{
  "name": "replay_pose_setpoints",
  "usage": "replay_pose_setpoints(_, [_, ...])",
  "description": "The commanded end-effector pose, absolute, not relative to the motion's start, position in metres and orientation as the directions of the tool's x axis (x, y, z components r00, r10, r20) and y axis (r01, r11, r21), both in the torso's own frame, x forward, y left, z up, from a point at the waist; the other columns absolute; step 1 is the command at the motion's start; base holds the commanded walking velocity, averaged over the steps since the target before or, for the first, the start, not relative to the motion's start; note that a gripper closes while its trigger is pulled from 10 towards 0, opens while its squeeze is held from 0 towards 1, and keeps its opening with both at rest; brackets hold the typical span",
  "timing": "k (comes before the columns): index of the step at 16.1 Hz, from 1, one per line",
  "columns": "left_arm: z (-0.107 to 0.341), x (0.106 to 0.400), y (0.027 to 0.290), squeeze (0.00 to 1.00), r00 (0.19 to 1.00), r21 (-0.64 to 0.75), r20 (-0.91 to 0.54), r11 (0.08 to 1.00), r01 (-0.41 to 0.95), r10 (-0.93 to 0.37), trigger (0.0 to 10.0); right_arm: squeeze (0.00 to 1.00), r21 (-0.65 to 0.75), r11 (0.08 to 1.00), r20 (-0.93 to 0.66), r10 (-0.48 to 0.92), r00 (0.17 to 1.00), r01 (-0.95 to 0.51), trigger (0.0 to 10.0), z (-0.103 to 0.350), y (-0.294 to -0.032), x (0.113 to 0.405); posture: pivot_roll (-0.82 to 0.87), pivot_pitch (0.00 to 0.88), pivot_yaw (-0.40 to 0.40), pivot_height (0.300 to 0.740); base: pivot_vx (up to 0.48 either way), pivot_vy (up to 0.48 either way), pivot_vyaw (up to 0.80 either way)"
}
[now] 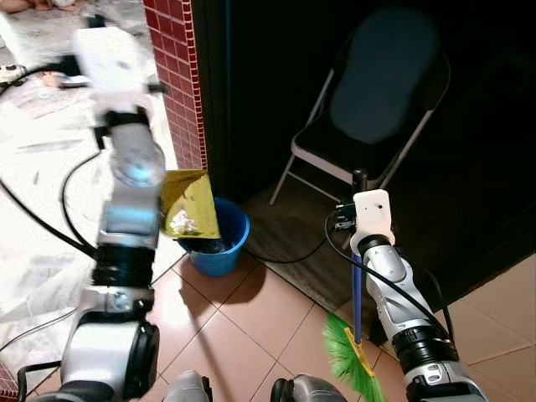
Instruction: Sweep floor
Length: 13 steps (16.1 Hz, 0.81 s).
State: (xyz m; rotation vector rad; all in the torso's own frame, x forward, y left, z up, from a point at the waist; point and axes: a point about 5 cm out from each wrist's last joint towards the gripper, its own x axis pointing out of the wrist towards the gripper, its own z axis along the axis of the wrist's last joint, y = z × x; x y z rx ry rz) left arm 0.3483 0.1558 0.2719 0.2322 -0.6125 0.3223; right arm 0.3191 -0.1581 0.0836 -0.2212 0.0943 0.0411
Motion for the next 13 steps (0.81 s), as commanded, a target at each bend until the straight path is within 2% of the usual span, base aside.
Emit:
replay_pose_setpoints(1, [0.307,0.329,0.138,0.0,0.618,0.136,0.779,0.933,-0.334,0.108,10.0,0.0,-0.206,0.978,-0.076,0.02,0.997,-0.035,10.0,0.089,-0.16,0.322,-0.04,0.064,-0.048,0.74,0.0,0.0,0.0])
replay_pose_setpoints(3, [0.297,0.322,0.113,0.0,0.607,0.246,0.792,0.942,-0.227,-0.061,10.0,0.0,-0.202,0.979,-0.072,0.019,0.997,-0.033,10.0,0.09,-0.159,0.322,-0.04,0.064,-0.047,0.74,0.0,0.0,0.0])
replay_pose_setpoints(4, [0.296,0.32,0.109,0.0,0.601,0.271,0.793,0.941,-0.202,-0.1,10.0,0.0,-0.201,0.979,-0.072,0.019,0.997,-0.033,10.0,0.09,-0.159,0.322,-0.04,0.064,-0.047,0.74,0.0,0.0,0.0])
replay_pose_setpoints(5, [0.286,0.314,0.094,0.0,0.588,0.346,0.779,0.932,-0.112,-0.218,10.0,0.0,-0.2,0.979,-0.07,0.02,0.997,-0.034,10.0,0.09,-0.16,0.323,-0.04,0.064,-0.047,0.74,0.0,0.0,0.0])
replay_pose_setpoints(8, [0.254,0.306,0.074,0.0,0.603,0.437,0.693,0.895,0.084,-0.395,10.0,0.0,-0.196,0.98,-0.067,0.021,0.998,-0.033,10.0,0.091,-0.159,0.324,-0.04,0.064,-0.046,0.74,0.0,0.0,0.0])
replay_pose_setpoints(10, [0.22,0.292,0.053,0.0,0.547,0.559,0.566,0.775,0.295,-0.617,10.0,0.0,-0.194,0.981,-0.063,0.02,0.998,-0.032,10.0,0.092,-0.159,0.325,-0.04,0.061,-0.044,0.74,0.0,0.0,0.0])
replay_pose_setpoints(12, [0.197,0.281,0.043,0.0,0.473,0.691,0.451,0.631,0.352,-0.757,10.0,0.0,-0.194,0.981,-0.06,0.019,0.998,-0.031,10.0,0.093,-0.159,0.326,-0.04,0.057,-0.045,0.74,0.0,0.0,0.0])
replay_pose_setpoints(13, [0.191,0.28,0.043,0.0,0.462,0.719,0.415,0.593,0.362,-0.784,10.0,0.0,-0.195,0.98,-0.058,0.02,0.998,-0.031,10.0,0.093,-0.159,0.326,-0.04,0.056,-0.045,0.74,0.0,0.0,0.0])
